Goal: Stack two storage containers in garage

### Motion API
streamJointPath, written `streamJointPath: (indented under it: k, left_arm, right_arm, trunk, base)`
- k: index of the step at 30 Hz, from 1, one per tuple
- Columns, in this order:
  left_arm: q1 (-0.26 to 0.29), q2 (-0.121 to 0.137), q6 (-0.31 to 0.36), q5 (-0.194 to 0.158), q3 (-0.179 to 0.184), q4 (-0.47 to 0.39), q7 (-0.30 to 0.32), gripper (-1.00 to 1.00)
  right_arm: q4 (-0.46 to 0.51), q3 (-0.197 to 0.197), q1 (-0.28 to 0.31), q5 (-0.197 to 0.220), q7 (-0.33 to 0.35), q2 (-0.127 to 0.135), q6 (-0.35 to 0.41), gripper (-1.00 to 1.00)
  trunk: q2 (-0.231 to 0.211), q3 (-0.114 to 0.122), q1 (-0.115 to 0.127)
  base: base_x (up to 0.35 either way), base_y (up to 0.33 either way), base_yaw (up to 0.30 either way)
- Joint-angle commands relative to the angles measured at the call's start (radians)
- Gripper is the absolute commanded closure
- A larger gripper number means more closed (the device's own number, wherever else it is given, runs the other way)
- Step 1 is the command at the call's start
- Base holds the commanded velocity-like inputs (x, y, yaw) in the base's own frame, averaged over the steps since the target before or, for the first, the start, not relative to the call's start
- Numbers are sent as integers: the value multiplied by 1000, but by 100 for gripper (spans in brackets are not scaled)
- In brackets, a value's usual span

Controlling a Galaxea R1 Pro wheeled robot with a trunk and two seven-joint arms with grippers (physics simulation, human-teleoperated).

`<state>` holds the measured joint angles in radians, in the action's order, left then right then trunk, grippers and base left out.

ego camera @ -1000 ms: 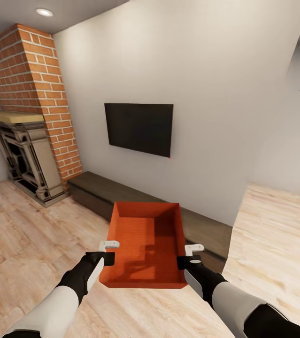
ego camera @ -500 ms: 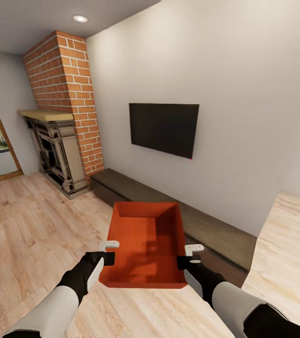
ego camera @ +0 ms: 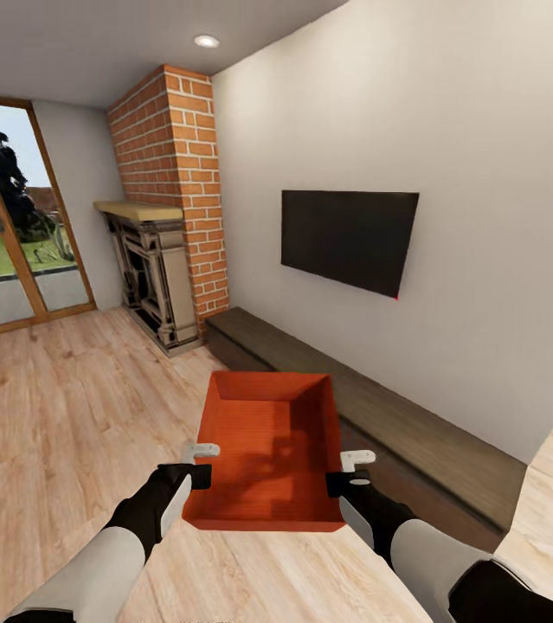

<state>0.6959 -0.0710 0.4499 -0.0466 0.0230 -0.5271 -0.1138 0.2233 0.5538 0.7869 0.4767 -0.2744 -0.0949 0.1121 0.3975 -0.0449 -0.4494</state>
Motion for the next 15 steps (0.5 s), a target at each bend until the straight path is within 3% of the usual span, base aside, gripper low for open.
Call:
streamJointPath:
  k: [1,12,15]
  left_arm:
    - [1,-1,1,20,-5,-38,-11,100]
    - [1,-1,1,20,-5,-40,-11,100]
    - [1,-1,1,20,-5,-40,-10,100]
  right_arm:
    - [-1,23,0,26,-2,0,5,100]
    - [-1,23,0,26,-2,0,5,100]
    - [0,22,0,27,-2,0,6,100]
  trunk:
    - [2,-2,-1]
    - [2,-2,-1]
    - [2,-2,-1]
  base:
    - [0,0,299]
    - [0,0,294]
    - [0,0,106]
